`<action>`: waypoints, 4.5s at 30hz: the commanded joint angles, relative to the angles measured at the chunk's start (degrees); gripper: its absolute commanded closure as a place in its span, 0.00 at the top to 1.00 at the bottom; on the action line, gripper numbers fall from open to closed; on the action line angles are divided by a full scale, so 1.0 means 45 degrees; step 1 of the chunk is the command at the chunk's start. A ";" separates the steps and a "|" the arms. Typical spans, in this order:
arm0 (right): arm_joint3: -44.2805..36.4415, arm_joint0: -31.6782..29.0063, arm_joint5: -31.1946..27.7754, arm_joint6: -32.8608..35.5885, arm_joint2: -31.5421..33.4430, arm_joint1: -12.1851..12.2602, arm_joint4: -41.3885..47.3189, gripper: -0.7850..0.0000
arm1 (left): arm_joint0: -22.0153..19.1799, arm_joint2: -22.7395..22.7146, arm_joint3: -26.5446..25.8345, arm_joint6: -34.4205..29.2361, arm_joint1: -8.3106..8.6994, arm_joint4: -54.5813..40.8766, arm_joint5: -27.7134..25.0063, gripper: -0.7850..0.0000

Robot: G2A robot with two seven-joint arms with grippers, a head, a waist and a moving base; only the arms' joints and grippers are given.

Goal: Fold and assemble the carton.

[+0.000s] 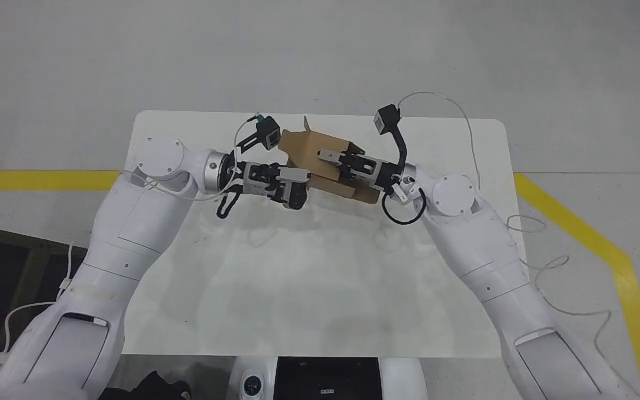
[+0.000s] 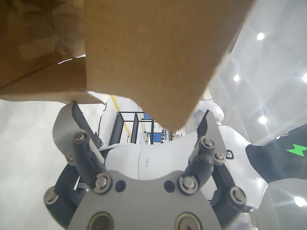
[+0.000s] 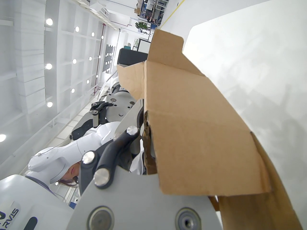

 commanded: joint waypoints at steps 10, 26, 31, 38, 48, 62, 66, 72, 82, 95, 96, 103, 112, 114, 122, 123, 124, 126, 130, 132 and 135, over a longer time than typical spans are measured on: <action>-0.0132 -0.0084 0.0280 0.0269 -0.0246 -0.0080 -0.0247 0.00 | -0.0183 -0.0138 0.0259 -0.0016 -0.0030 -0.0162 -0.0057 1.00; 0.0395 0.0008 0.0102 0.0522 0.0198 -0.0058 -0.0122 0.00 | -0.0072 -0.0581 0.0472 -0.0298 0.0078 -0.0249 0.0021 1.00; 0.0540 0.0088 0.0528 0.2401 0.0708 0.0162 0.0330 0.00 | -0.0134 -0.1122 0.0937 -0.0195 0.0238 0.0046 -0.0163 1.00; 0.0615 0.0181 0.1053 0.4838 0.1190 0.0476 0.0389 0.00 | -0.0243 -0.1368 0.1603 0.0236 0.0441 0.1626 -0.0426 1.00; -0.0339 -0.0350 0.1191 0.5487 0.2128 0.0853 0.0694 0.00 | -0.0372 -0.0582 0.1914 0.0665 0.0365 0.3152 -0.0291 1.00; -0.1117 -0.0287 0.1298 0.5742 0.2167 0.0919 0.1732 0.00 | -0.0678 0.0320 0.1959 0.1464 0.0136 0.4237 -0.0140 1.00; -0.1186 -0.0182 0.1349 0.5708 0.2126 0.0913 0.1975 0.00 | -0.0760 0.0453 0.2048 0.1578 0.0082 0.4311 -0.0099 1.00; -0.1228 0.0006 0.1221 0.5483 0.1831 0.0832 0.2262 0.00 | -0.0832 0.0740 0.1880 0.1639 -0.0024 0.4391 -0.0090 1.00; -0.0656 0.0312 0.0977 0.5065 0.1185 0.0647 0.2403 0.00 | -0.1037 0.0870 0.2036 0.1338 -0.0158 0.3851 -0.0109 1.00; -0.0615 0.0354 0.0853 0.4893 0.0777 0.0534 0.2502 0.00 | -0.1061 0.0807 0.1770 0.0972 -0.0170 0.3566 -0.0158 1.00; -0.0612 0.0363 0.0847 0.4915 0.0751 0.0526 0.2519 0.00 | -0.1060 0.0804 0.1777 0.0988 -0.0171 0.3565 -0.0137 1.00; -0.0596 0.0387 0.0833 0.5258 0.0611 0.0497 0.2676 0.00 | -0.1121 0.0742 0.1900 0.1052 -0.0180 0.3480 -0.0046 1.00; -0.0579 0.0420 0.0809 0.5466 0.0440 0.0456 0.2766 0.00 | -0.1165 0.0713 0.1981 0.1030 -0.0195 0.3398 -0.0014 1.00; -0.0555 0.0429 0.0785 0.5464 0.0429 0.0449 0.2790 0.00 | -0.1165 0.0706 0.1969 0.1012 -0.0197 0.3380 -0.0045 1.00; -0.0311 0.0430 0.0578 0.5063 0.0641 0.0475 0.2722 0.00 | -0.1109 0.0662 0.1937 0.1022 -0.0185 0.3392 -0.0053 1.00; -0.0283 0.0399 0.0534 0.4926 0.0733 0.0493 0.2700 0.00 | -0.1099 0.0623 0.1986 0.1044 -0.0172 0.3407 -0.0068 1.00; -0.0258 0.0360 0.0485 0.4770 0.0842 0.0517 0.2664 0.00 | -0.1099 0.0584 0.2022 0.1082 -0.0156 0.3456 -0.0085 1.00; -0.0238 0.0254 0.0374 0.4372 0.1102 0.0570 0.2591 0.00 | -0.1082 0.0520 0.2036 0.1156 -0.0124 0.3591 -0.0113 1.00; -0.0382 -0.0046 0.0216 0.3513 0.1585 0.0671 0.2438 0.00 | -0.0929 0.0489 0.1923 0.1231 -0.0063 0.3937 -0.0138 1.00; -0.0498 -0.0192 0.0175 0.3070 0.1766 0.0707 0.2320 0.00 | -0.0783 0.0568 0.1749 0.1196 -0.0055 0.4053 -0.0080 1.00; -0.0816 -0.0428 0.0142 0.2406 0.1902 0.0737 0.2032 0.00 | -0.0589 0.0680 0.1409 0.1088 -0.0067 0.4006 0.0043 1.00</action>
